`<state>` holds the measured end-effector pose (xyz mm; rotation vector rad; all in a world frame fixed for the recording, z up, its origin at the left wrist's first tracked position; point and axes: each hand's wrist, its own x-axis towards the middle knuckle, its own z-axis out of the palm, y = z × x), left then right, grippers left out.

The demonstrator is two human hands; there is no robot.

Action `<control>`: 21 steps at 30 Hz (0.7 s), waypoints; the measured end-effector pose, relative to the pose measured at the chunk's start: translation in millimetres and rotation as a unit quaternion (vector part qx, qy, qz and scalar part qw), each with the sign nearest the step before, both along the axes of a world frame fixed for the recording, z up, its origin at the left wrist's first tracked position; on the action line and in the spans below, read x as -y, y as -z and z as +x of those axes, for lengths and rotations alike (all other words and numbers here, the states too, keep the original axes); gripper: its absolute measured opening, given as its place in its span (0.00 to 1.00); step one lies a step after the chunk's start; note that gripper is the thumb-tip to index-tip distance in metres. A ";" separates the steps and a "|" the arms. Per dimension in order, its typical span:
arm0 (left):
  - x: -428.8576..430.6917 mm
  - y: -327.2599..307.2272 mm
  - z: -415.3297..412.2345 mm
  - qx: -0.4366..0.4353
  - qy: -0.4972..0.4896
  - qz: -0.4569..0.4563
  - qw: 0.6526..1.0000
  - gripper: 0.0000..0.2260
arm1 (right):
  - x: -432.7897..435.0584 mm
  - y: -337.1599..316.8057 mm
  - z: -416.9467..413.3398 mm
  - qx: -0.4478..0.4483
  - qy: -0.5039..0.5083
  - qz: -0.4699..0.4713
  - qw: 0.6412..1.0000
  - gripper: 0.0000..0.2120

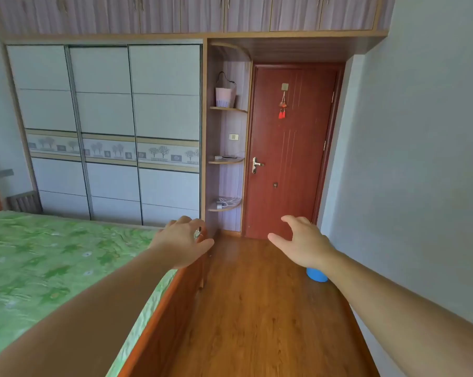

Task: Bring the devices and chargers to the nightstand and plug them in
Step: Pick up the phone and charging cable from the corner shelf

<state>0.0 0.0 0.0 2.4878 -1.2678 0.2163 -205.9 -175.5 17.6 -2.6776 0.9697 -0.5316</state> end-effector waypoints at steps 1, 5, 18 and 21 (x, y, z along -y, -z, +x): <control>14.2 0.3 15.7 -0.005 0.003 -0.003 1.000 0.24 | 14.4 0.8 17.7 0.002 -0.001 0.008 1.000 0.34; 74.0 1.8 90.4 -0.007 -0.005 0.019 1.000 0.26 | 72.9 -0.1 93.4 -0.037 0.020 -0.002 0.999 0.35; 264.1 3.2 269.9 0.012 -0.035 0.068 0.997 0.24 | 287.9 13.7 264.2 -0.071 0.026 -0.030 0.997 0.32; 326.6 2.0 310.5 0.030 -0.041 0.078 0.996 0.24 | 356.9 21.7 305.2 -0.067 0.016 -0.017 0.998 0.31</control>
